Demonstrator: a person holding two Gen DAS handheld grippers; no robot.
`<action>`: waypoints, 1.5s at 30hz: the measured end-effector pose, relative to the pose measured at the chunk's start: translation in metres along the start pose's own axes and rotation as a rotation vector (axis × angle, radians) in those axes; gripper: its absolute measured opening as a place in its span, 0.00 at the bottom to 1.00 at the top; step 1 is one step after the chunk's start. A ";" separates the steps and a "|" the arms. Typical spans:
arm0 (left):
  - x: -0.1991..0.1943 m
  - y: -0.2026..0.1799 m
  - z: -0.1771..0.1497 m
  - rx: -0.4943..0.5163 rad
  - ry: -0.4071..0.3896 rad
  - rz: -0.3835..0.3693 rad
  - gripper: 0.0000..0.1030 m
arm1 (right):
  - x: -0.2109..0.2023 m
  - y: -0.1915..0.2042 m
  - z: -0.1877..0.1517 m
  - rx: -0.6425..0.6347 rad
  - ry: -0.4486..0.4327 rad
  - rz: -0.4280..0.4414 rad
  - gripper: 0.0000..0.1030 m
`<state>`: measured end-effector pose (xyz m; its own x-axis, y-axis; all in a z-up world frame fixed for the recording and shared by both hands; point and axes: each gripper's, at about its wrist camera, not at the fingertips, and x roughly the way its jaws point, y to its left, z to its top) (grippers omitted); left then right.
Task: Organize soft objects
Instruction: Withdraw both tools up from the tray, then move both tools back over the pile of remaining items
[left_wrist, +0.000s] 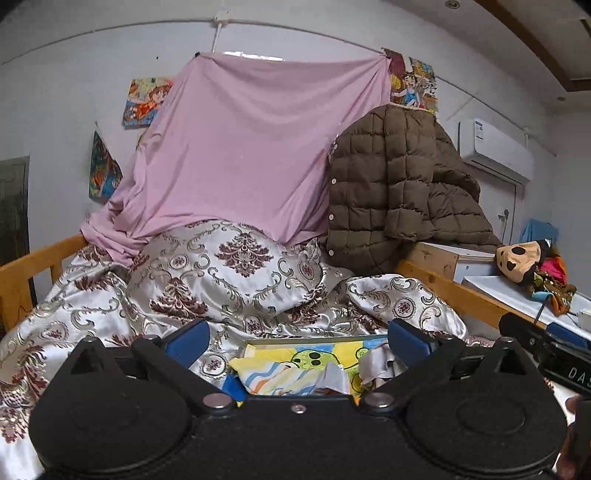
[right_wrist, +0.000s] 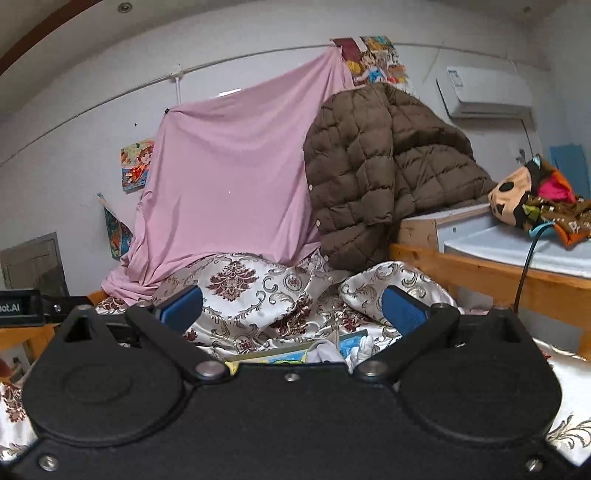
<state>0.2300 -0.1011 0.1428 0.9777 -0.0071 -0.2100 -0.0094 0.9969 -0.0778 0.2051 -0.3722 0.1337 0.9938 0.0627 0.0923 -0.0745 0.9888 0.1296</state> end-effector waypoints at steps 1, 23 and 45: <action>-0.004 0.001 -0.002 0.012 -0.005 -0.003 0.99 | -0.004 0.003 0.000 -0.003 -0.008 -0.003 0.99; -0.055 0.038 -0.055 0.138 0.010 -0.058 0.99 | -0.032 0.061 -0.037 -0.148 0.047 0.040 0.99; -0.047 0.083 -0.119 0.113 0.205 -0.013 0.99 | -0.035 0.073 -0.059 -0.230 0.231 0.049 0.99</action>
<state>0.1582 -0.0271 0.0302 0.9142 -0.0243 -0.4046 0.0378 0.9990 0.0254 0.1698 -0.2937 0.0813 0.9840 0.1138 -0.1372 -0.1279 0.9869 -0.0982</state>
